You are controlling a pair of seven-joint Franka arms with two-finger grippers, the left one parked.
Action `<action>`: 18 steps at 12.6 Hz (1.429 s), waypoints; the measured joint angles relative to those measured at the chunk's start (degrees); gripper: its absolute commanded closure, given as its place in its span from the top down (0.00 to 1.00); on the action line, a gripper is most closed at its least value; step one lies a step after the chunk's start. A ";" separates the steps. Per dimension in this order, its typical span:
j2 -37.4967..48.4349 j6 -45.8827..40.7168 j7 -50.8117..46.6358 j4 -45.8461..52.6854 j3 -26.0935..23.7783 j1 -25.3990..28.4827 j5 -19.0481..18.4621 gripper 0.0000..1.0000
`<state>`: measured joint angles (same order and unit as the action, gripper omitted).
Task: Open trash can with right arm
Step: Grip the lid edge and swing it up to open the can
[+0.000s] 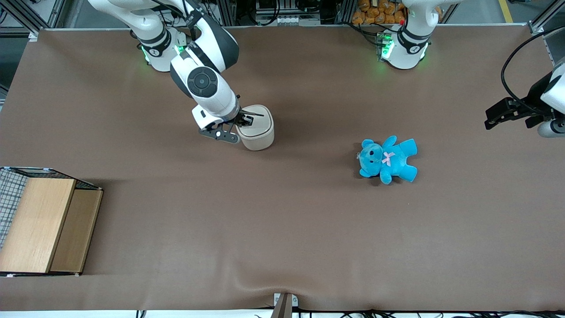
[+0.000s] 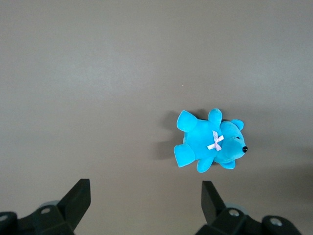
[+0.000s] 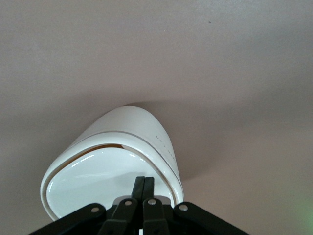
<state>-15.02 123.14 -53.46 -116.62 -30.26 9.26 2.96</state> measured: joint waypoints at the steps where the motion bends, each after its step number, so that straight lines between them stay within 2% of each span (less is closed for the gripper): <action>1: -0.23 0.05 0.00 -0.01 -0.01 0.05 -0.01 0.00; 5: -0.77 1.03 -0.56 -0.14 -0.02 0.42 -0.20 0.00; 8: -1.75 2.20 -2.69 -0.25 -0.02 1.12 -2.28 0.00; 13: -1.78 2.18 -3.65 -0.18 -0.08 1.27 -3.09 0.00; 17: -1.79 -5.98 -5.64 5.97 -0.16 1.27 -2.43 0.00; 18: -1.78 -8.75 -5.80 8.48 -0.36 1.27 -0.72 0.21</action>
<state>-16.80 114.40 -59.27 -108.15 -30.62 10.53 2.23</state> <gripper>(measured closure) 0.991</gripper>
